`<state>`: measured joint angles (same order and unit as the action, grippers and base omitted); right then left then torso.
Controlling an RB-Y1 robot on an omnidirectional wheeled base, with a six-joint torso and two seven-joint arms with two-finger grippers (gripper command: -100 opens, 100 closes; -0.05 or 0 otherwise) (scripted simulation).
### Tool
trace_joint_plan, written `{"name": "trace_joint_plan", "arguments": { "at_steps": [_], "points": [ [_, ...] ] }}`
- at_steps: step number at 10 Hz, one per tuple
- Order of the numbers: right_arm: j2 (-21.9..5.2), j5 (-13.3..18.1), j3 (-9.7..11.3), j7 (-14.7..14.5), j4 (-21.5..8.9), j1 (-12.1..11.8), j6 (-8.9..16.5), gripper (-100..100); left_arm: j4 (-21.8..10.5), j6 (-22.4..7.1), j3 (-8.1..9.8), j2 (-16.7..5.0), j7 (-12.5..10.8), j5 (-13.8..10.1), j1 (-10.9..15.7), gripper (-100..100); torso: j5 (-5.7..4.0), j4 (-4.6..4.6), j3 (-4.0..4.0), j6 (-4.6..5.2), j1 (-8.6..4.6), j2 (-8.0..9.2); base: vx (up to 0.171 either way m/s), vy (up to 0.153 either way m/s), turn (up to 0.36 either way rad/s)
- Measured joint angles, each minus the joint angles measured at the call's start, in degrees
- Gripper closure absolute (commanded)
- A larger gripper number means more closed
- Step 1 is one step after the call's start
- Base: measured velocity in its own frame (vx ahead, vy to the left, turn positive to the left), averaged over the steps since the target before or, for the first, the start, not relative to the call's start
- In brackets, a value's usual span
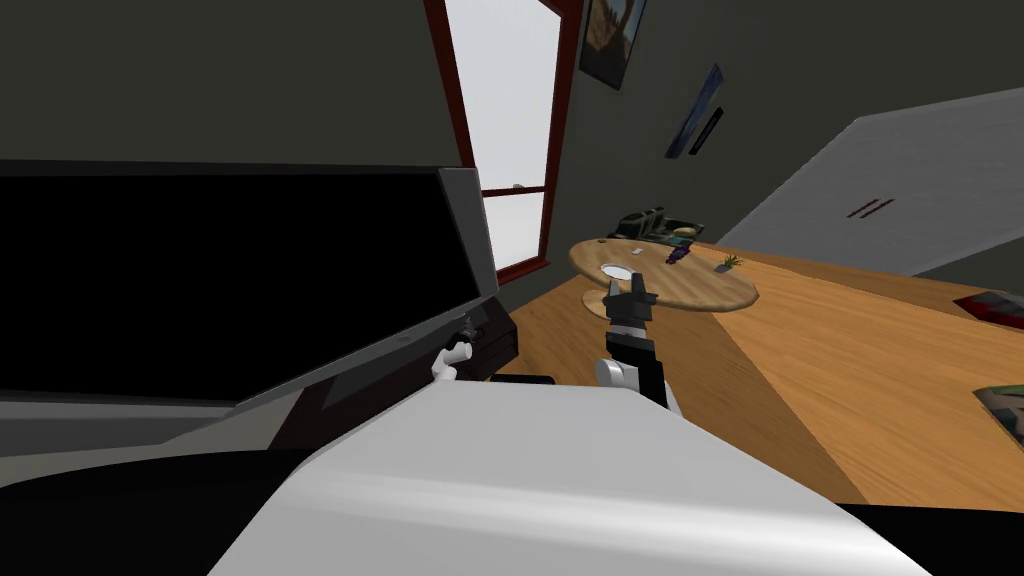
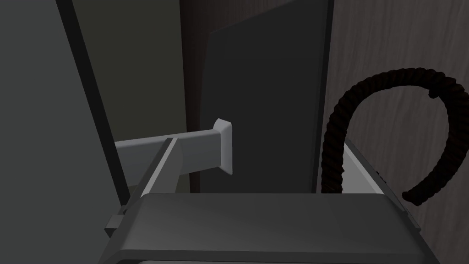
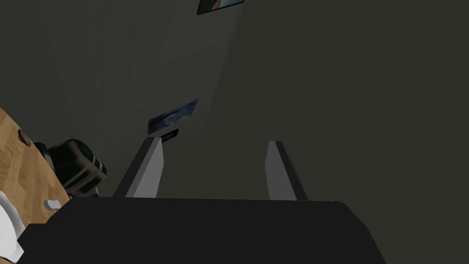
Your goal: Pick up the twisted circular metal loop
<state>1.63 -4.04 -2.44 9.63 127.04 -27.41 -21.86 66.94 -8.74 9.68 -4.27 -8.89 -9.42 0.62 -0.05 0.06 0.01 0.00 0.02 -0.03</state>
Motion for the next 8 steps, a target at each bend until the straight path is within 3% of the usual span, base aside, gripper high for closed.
{"name": "trace_joint_plan", "arguments": {
  "at_steps": [1,5,6,7,8],
  "points": [
    [0.0,0.0,0.0,0.0,0.0,0.0,0.0,0,-0.13,0.1,0.06,0.0,-0.01,0.01,0.08,100,0.0,-0.01,-0.02,-0.01,-0.01,-0.04,-0.005,-0.001,0.0],
    [0.0,0.0,0.0,0.0,0.0,-0.01,0.0,0,-0.13,0.08,0.08,0.0,-0.04,-0.01,0.05,100,-0.01,-0.01,-0.05,0.01,-0.04,-0.09,0.0,0.0,0.0],
    [0.0,0.0,0.0,0.0,0.0,-0.01,0.0,0,-0.13,0.08,0.08,0.0,-0.04,-0.01,0.05,0,-0.02,-0.02,-0.05,0.02,-0.04,-0.09,0.0,0.0,0.0],
    [0.0,0.0,0.0,0.0,0.0,-0.01,0.0,0,-0.13,0.08,0.08,0.0,-0.05,-0.01,0.05,100,-0.02,-0.02,-0.05,0.02,-0.04,-0.1,0.022,0.0,0.098],
    [0.0,0.0,0.0,0.0,0.0,-0.01,0.0,0,0.98,-0.21,-0.49,-0.11,-0.05,-0.2,-0.76,100,-0.03,-0.03,-0.07,-0.04,-0.04,-0.14,0.039,-0.009,0.109]
  ]
}}
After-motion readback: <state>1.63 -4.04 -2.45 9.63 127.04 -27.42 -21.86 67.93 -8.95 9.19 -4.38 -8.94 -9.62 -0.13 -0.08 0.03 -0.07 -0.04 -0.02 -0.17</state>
